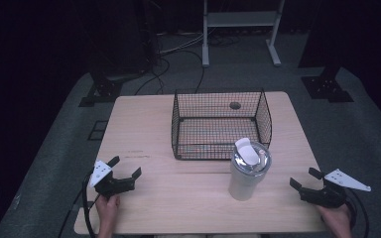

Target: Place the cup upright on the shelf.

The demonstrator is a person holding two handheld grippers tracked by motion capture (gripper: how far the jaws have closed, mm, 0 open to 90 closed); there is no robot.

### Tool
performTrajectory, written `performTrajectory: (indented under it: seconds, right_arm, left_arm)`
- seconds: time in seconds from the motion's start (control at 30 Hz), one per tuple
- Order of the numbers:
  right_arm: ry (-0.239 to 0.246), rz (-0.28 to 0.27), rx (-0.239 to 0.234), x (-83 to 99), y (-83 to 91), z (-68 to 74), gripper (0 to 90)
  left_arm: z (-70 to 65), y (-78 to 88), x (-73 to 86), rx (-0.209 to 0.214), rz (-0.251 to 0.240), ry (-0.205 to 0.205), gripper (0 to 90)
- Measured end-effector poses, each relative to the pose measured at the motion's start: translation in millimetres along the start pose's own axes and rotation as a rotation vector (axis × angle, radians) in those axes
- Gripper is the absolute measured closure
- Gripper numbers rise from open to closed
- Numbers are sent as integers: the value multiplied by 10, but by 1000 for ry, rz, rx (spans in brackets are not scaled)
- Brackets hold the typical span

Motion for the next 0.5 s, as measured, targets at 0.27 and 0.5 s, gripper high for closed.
performTrajectory:
  seconds: [0.27, 0.5]
  right_arm:
    - [33, 0, -31, -56, -14, 126, 90]
    - [76, -7, -66, -133, -14, 272, 90]
  left_arm:
    - [-2, 4, -1, 4, -4, 1, 0]
    - [-5, 5, -2, 6, -6, -2, 0]
Point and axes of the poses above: each handheld gripper's, and its own axes: y roughly backward along the jaws, x roughly out of its underside, z roughly to its left, the point moved 7 cm from there along -y, roughly forward along the jaws, and after that the axes turned 5 degrees about -x, right-handed, at the moved point
